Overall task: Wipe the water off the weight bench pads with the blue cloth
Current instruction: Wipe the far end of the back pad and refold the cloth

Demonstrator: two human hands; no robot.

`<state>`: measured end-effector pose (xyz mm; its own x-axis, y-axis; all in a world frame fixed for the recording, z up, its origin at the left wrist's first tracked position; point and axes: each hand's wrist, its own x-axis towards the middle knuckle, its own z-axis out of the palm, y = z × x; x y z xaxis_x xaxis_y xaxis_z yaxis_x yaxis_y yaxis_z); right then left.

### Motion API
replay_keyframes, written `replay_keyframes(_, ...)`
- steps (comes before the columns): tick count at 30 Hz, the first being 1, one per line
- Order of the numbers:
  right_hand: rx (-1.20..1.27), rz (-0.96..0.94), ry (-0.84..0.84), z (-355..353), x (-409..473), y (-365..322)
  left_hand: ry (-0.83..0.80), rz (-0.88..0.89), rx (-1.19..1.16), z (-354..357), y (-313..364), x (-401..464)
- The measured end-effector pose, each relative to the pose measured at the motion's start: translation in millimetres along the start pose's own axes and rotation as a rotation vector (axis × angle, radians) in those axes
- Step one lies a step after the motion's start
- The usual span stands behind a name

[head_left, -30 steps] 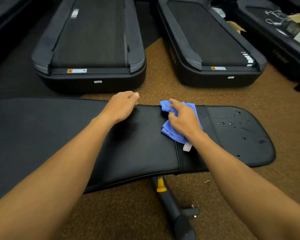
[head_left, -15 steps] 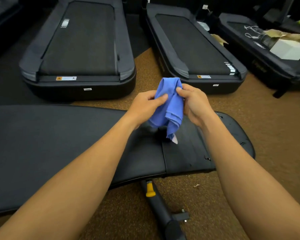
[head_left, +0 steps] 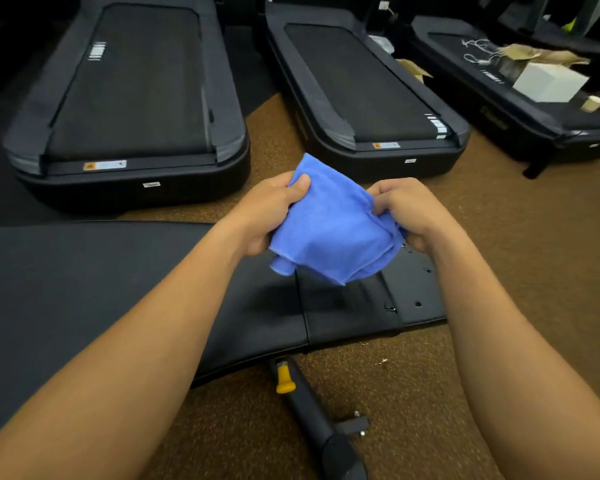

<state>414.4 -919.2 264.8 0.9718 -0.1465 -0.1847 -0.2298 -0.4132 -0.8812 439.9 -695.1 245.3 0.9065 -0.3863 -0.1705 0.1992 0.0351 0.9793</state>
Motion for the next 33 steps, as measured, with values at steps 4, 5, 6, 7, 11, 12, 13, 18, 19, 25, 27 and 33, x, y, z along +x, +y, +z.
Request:
replay_keyframes(4, -0.172, 0.037, 0.061, -22.0, 5.3, 22.6, -0.045, -0.093, 0.184, 9.9, -15.1, 10.5)
replay_keyframes(5, -0.315, 0.032, 0.143, -20.2, 6.9, 31.5, 0.01, -0.081, 0.327, 13.6, -21.1, 14.4)
replay_keyframes(6, -0.435, -0.009, 0.234, -15.0, 6.4, 42.0, 0.079, -0.05, 0.455, 16.2, -28.9, 20.0)
replay_keyframes(7, -0.502, -0.095, 0.286, -5.9, 1.3, 51.0, 0.148, -0.005, 0.559, 17.4, -35.8, 24.8)
replay_keyframes(11, -0.626, -0.452, 0.056, 46.6, -32.2, 88.3, 0.243, 0.118, 0.76, 17.6, -55.2, 36.8)
replay_keyframes(12, -0.699, -0.449, -0.022, 57.6, -37.1, 98.5, 0.242, 0.126, 0.751, 17.8, -58.9, 40.9)
replay_keyframes(13, -0.781, -0.422, -0.084, 65.8, -39.7, 107.8, 0.243, 0.132, 0.733, 18.9, -61.0, 43.5)
replay_keyframes(18, -0.917, -0.363, -0.092, 76.6, -23.0, 118.9, 0.253, 0.123, 0.678, 20.6, -65.7, 55.4)
replay_keyframes(19, -0.911, -0.345, -0.09, 76.6, -17.7, 116.7, 0.255, 0.125, 0.681, 22.0, -66.2, 58.2)
replay_keyframes(25, -0.87, -0.219, -0.036, 62.9, 28.8, 111.4, 0.231, 0.106, 0.683, 37.2, -70.9, 78.8)
replay_keyframes(27, -0.874, -0.168, -0.02, 48.2, 45.5, 113.9, 0.215, 0.102, 0.702, 40.6, -71.1, 81.3)
replay_keyframes(33, -0.932, 0.006, 0.085, -23.0, 66.7, 144.2, 0.171, 0.055, 0.721, 42.1, -71.5, 82.8)
